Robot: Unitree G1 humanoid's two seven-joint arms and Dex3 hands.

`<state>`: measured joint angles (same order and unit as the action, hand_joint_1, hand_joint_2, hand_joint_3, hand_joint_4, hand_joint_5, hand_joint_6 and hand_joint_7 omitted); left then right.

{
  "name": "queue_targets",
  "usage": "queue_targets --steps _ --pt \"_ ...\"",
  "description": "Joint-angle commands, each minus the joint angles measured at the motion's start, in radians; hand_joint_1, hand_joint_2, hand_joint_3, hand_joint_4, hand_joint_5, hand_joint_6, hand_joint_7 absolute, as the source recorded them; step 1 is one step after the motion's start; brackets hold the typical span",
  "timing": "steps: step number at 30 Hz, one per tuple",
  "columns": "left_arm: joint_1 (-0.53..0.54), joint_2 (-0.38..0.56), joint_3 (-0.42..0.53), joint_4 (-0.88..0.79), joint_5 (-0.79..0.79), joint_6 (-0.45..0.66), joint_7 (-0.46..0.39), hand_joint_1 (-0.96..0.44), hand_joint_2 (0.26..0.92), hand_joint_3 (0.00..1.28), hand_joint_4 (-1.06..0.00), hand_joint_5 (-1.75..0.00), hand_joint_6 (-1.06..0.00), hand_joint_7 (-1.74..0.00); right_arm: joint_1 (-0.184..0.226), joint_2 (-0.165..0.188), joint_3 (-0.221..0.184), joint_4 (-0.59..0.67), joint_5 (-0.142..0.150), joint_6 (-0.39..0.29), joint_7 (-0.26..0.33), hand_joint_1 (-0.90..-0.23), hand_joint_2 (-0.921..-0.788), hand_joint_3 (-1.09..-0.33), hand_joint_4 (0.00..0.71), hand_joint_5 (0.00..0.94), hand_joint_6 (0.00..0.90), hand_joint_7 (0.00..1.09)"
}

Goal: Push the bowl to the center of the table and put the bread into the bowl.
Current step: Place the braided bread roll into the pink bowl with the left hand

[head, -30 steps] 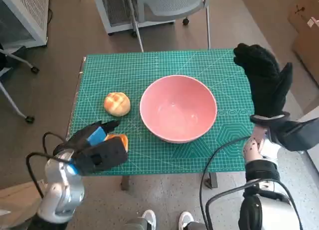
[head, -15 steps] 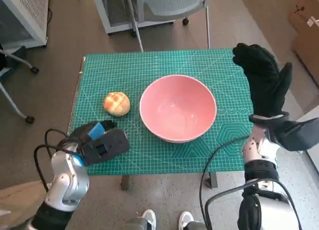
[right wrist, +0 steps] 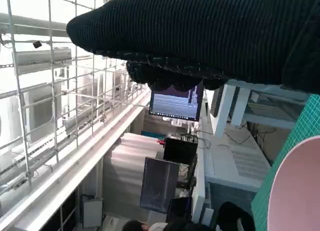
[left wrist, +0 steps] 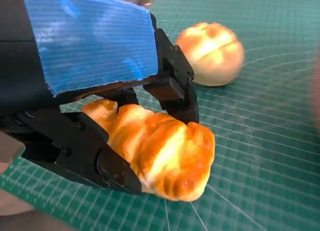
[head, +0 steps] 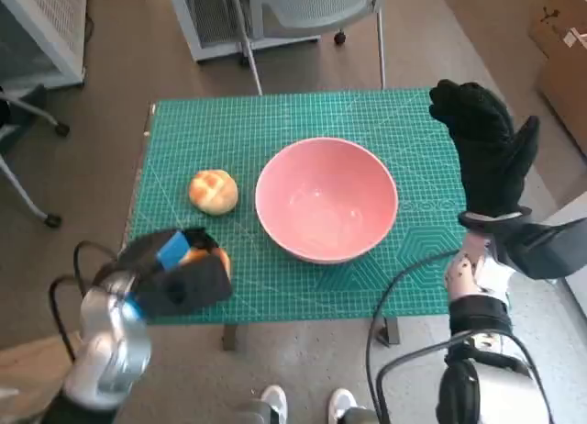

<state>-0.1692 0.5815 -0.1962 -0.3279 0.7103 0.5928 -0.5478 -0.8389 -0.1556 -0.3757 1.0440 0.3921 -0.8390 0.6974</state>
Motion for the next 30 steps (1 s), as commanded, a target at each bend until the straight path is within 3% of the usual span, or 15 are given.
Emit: queue_targets --steps 1,9,16,24,30 --pt "0.026 0.014 0.076 -0.117 -0.057 -0.064 0.015 0.00 0.916 0.02 -0.71 -1.19 -0.74 -0.98 0.026 0.003 -0.002 0.004 0.006 0.016 -0.003 -0.607 -0.921 -0.639 0.180 0.004 0.248 0.00" --pt "-0.003 0.011 0.136 -0.195 -0.134 -0.193 0.044 0.00 0.874 0.00 -0.86 -1.00 -0.82 -0.92 0.022 0.005 -0.003 0.010 0.005 0.023 -0.007 -0.607 -0.921 -0.637 0.179 0.002 0.248 0.00" --pt "-0.140 -0.016 0.090 -0.126 -0.141 -0.317 0.096 0.01 0.839 0.00 -0.97 -0.83 -0.87 -0.92 0.023 0.004 -0.003 0.014 0.005 0.025 -0.001 -0.607 -0.921 -0.632 0.180 0.002 0.253 0.00" --pt "-0.314 -0.080 -0.016 0.057 -0.096 -0.491 0.212 0.00 0.835 0.00 -0.99 -0.77 -0.87 -0.96 0.030 0.000 -0.008 0.014 0.010 0.022 0.008 -0.609 -0.921 -0.628 0.185 0.003 0.258 0.01" --pt "-0.473 -0.145 -0.100 0.370 -0.067 -0.702 0.365 0.00 0.852 0.01 -0.94 -0.80 -0.82 -1.03 0.045 0.001 -0.010 -0.004 0.009 0.013 0.007 -0.610 -0.921 -0.622 0.196 0.007 0.268 0.01"
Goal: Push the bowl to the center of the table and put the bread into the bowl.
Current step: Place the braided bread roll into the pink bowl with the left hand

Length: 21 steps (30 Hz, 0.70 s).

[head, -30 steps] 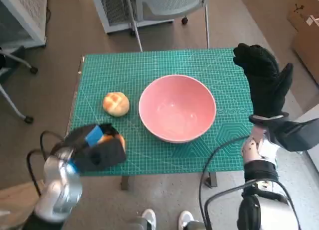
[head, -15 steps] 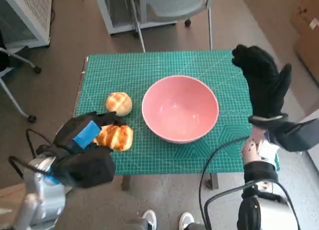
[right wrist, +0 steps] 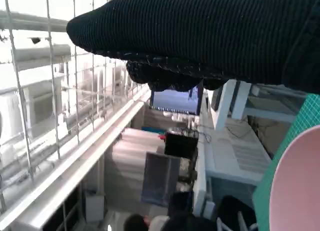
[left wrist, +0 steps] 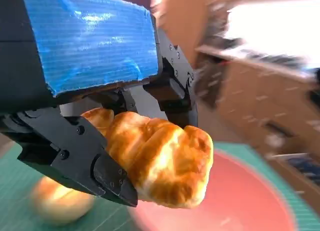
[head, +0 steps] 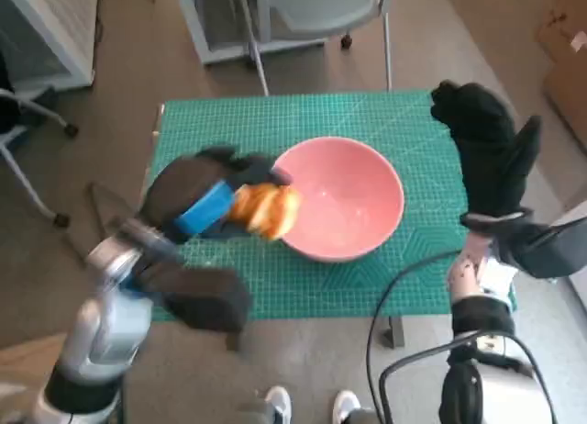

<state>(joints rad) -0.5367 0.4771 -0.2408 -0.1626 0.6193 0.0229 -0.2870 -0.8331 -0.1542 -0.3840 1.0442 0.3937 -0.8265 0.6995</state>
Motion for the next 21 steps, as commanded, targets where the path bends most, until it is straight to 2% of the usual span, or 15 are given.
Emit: queue_targets --steps 1,3,5,7,12,21 --pt "-0.129 -0.051 -0.066 0.259 0.028 -0.164 0.129 0.00 0.859 0.01 -0.92 -0.83 -0.81 -1.04 0.041 0.000 -0.001 -0.008 0.007 -0.001 0.004 -0.611 -0.921 -0.621 0.196 0.007 0.270 0.01" --pt "-0.152 -0.060 -0.075 0.315 0.032 -0.201 0.156 0.00 0.865 0.01 -0.89 -0.85 -0.81 -1.05 0.043 0.001 -0.001 -0.011 0.007 -0.001 0.003 -0.611 -0.921 -0.621 0.197 0.007 0.272 0.01" --pt "-0.220 -0.091 -0.106 0.466 0.045 -0.269 0.212 0.00 0.873 0.01 -0.86 -0.89 -0.80 -1.06 0.051 -0.001 0.001 -0.018 0.001 -0.008 -0.004 -0.613 -0.921 -0.621 0.198 0.006 0.274 0.01" --pt "-0.253 -0.104 -0.120 0.543 0.050 -0.308 0.243 0.00 0.885 0.01 -0.81 -0.95 -0.79 -1.07 0.055 -0.001 0.001 -0.023 -0.002 -0.011 -0.007 -0.615 -0.921 -0.621 0.199 0.006 0.278 0.01" --pt "-0.353 -0.165 -0.169 0.770 0.072 -0.350 0.287 0.00 0.910 0.02 -0.74 -1.07 -0.74 -1.09 0.073 -0.007 0.002 -0.036 -0.011 -0.026 -0.020 -0.620 -0.921 -0.624 0.200 0.005 0.281 0.01" --pt "-0.445 -0.216 -0.229 1.017 0.108 -0.413 0.360 0.00 0.920 0.03 -0.68 -1.14 -0.71 -1.10 0.097 -0.011 0.001 -0.060 -0.010 -0.038 -0.034 -0.609 -0.921 -0.627 0.203 0.004 0.284 0.01"
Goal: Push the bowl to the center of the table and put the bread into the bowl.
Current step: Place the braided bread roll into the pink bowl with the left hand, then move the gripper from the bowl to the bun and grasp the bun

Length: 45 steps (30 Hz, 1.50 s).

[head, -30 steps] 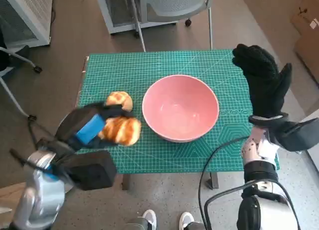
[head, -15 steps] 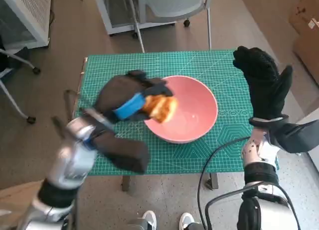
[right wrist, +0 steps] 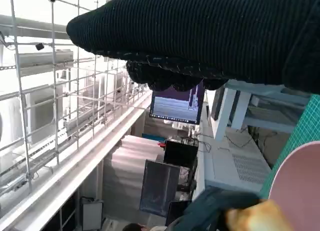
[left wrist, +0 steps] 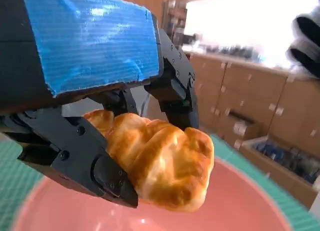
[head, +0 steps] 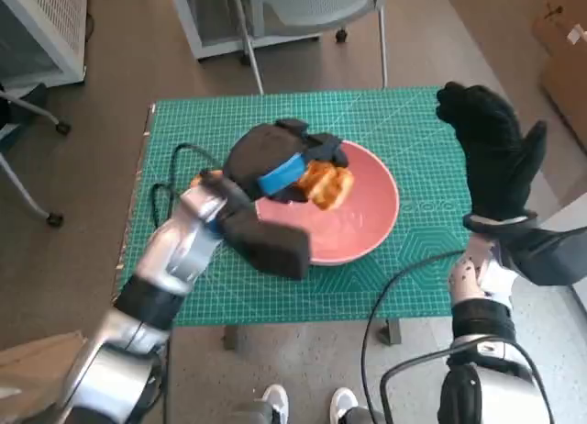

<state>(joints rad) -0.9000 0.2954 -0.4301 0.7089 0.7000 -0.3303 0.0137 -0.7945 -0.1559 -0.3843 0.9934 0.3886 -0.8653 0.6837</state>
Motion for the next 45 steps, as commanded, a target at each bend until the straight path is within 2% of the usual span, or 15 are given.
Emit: queue_targets --steps 1,7,11,12,13,14,15,18,20,23,26,31,35,40,45 --pt "-0.090 -0.038 -0.044 0.168 0.030 -0.068 0.068 0.00 0.920 0.03 -0.68 -1.15 -0.71 -1.11 0.061 -0.009 0.002 -0.012 -0.005 0.001 -0.020 -0.609 -0.921 -0.627 0.203 0.004 0.284 0.01" --pt "-0.129 -0.059 -0.069 0.290 0.034 -0.085 0.076 0.00 0.920 0.04 -0.67 -1.15 -0.72 -1.10 0.071 -0.011 0.003 -0.029 -0.001 0.003 -0.033 -0.611 -0.921 -0.629 0.204 0.004 0.284 0.01" --pt "-0.138 -0.072 -0.062 0.335 0.012 -0.078 0.045 0.00 0.921 0.14 -0.51 -1.28 -0.65 -1.20 0.075 -0.009 0.006 -0.037 -0.003 0.003 -0.045 -0.618 -0.921 -0.631 0.202 0.002 0.280 0.01" --pt "-0.139 -0.074 -0.060 0.342 0.008 -0.075 0.037 -0.04 0.882 0.13 -0.43 -0.98 -0.55 -0.99 0.076 -0.009 0.007 -0.039 -0.004 0.004 -0.048 -0.619 -0.921 -0.632 0.201 0.001 0.279 0.01" --pt "-0.140 -0.076 -0.060 0.347 0.006 -0.074 0.033 -0.05 0.876 0.11 -0.42 -0.83 -0.54 -0.86 0.076 -0.009 0.007 -0.040 -0.005 0.004 -0.050 -0.619 -0.921 -0.633 0.200 0.001 0.279 0.01" --pt "-0.140 -0.074 -0.063 0.352 0.008 -0.076 0.033 -0.07 0.873 0.08 -0.43 -0.57 -0.54 -0.64 0.077 -0.008 0.009 -0.042 -0.006 0.005 -0.054 -0.619 -0.921 -0.634 0.200 0.001 0.278 0.01" --pt "-0.140 -0.071 -0.067 0.355 0.012 -0.082 0.037 -0.12 0.855 0.05 -0.38 -0.37 -0.51 -0.47 0.078 -0.007 0.010 -0.044 -0.008 0.004 -0.058 -0.619 -0.921 -0.635 0.198 0.000 0.277 0.01" --pt "-0.140 -0.065 -0.073 0.364 0.019 -0.096 0.047 -0.25 0.826 0.02 -0.30 -0.12 -0.44 -0.24 0.080 -0.005 0.015 -0.048 -0.012 0.003 -0.068 -0.619 -0.921 -0.638 0.196 0.000 0.275 0.01" --pt "-0.141 -0.057 -0.081 0.374 0.028 -0.115 0.065 -0.36 0.824 0.01 -0.25 -0.06 -0.40 -0.17 0.081 -0.005 0.018 -0.048 -0.014 0.002 -0.073 -0.617 -0.921 -0.640 0.193 0.000 0.273 0.00" --pt "-0.143 -0.052 -0.088 0.391 0.038 -0.139 0.100 -0.51 0.839 0.01 -0.21 -0.02 -0.37 -0.11 0.079 -0.005 0.022 -0.045 -0.014 0.003 -0.077 -0.615 -0.921 -0.642 0.189 0.000 0.270 0.00" --pt "-0.142 -0.050 -0.083 0.409 0.031 -0.163 0.124 -0.64 0.889 0.03 -0.19 -0.01 -0.35 -0.08 0.078 -0.004 0.026 -0.044 -0.014 0.004 -0.080 -0.614 -0.921 -0.645 0.186 0.000 0.268 0.00" --pt "-0.137 -0.042 -0.078 0.435 0.030 -0.204 0.193 -0.80 0.917 0.34 -0.13 0.00 -0.30 -0.05 0.078 -0.004 0.032 -0.043 -0.010 0.007 -0.076 -0.611 -0.921 -0.647 0.183 0.000 0.265 0.00" --pt "-0.135 -0.033 -0.078 0.443 0.035 -0.224 0.243 -0.83 0.920 0.44 -0.11 0.00 -0.29 -0.04 0.078 -0.004 0.036 -0.042 -0.008 0.007 -0.071 -0.610 -0.921 -0.648 0.182 0.000 0.264 0.00" --pt "-0.129 -0.019 -0.072 0.438 0.026 -0.242 0.271 -0.82 0.921 0.42 -0.10 0.00 -0.28 -0.04 0.074 -0.005 0.039 -0.035 -0.004 0.009 -0.063 -0.615 -0.921 -0.647 0.181 0.000 0.263 0.00" --pt "-0.124 -0.003 -0.060 0.425 0.009 -0.261 0.262 -0.82 0.921 0.41 -0.10 0.00 -0.28 -0.04 0.070 -0.004 0.039 -0.027 -0.003 0.009 -0.059 -0.618 -0.921 -0.645 0.180 0.000 0.264 0.00"
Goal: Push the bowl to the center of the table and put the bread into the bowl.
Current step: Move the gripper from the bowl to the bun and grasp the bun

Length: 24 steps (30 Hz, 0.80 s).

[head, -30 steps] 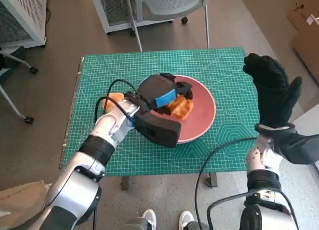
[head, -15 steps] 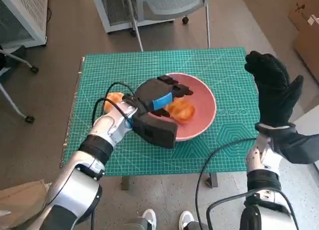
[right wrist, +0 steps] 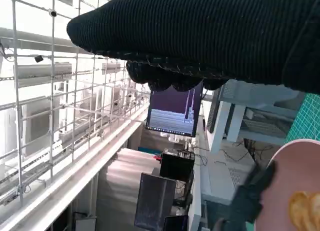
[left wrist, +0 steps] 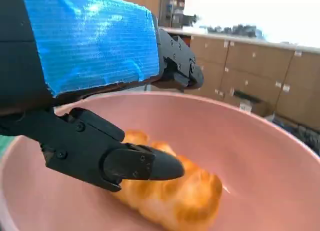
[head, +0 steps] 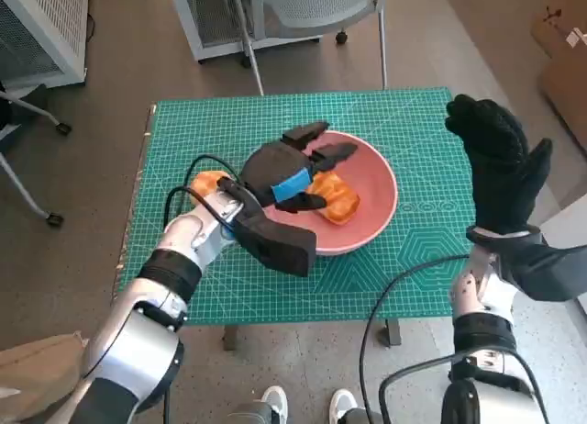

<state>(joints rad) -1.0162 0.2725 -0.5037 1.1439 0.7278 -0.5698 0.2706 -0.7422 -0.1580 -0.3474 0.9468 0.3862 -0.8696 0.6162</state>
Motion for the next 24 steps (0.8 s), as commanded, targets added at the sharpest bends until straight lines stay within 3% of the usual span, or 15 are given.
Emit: queue_targets --steps 1,16,24 --pt "-0.003 0.032 0.022 -0.021 -0.028 -0.035 0.002 -0.82 0.921 0.40 -0.10 0.00 -0.28 -0.04 0.016 -0.002 0.003 0.023 0.000 0.013 0.010 -0.619 -0.921 -0.645 0.180 0.000 0.264 0.00" --pt "0.047 0.307 0.144 -0.157 -0.108 -0.234 -0.040 -0.83 0.921 0.17 -0.15 -0.01 -0.31 -0.04 0.001 -0.010 -0.004 0.042 0.009 0.020 0.023 -0.617 -0.921 -0.641 0.181 0.001 0.265 0.00" --pt "0.057 0.409 0.164 -0.175 -0.099 -0.234 -0.071 -0.77 0.882 0.02 -0.22 -0.02 -0.38 -0.06 -0.006 -0.004 -0.005 0.046 0.012 0.025 0.026 -0.615 -0.921 -0.638 0.183 0.002 0.268 0.00"
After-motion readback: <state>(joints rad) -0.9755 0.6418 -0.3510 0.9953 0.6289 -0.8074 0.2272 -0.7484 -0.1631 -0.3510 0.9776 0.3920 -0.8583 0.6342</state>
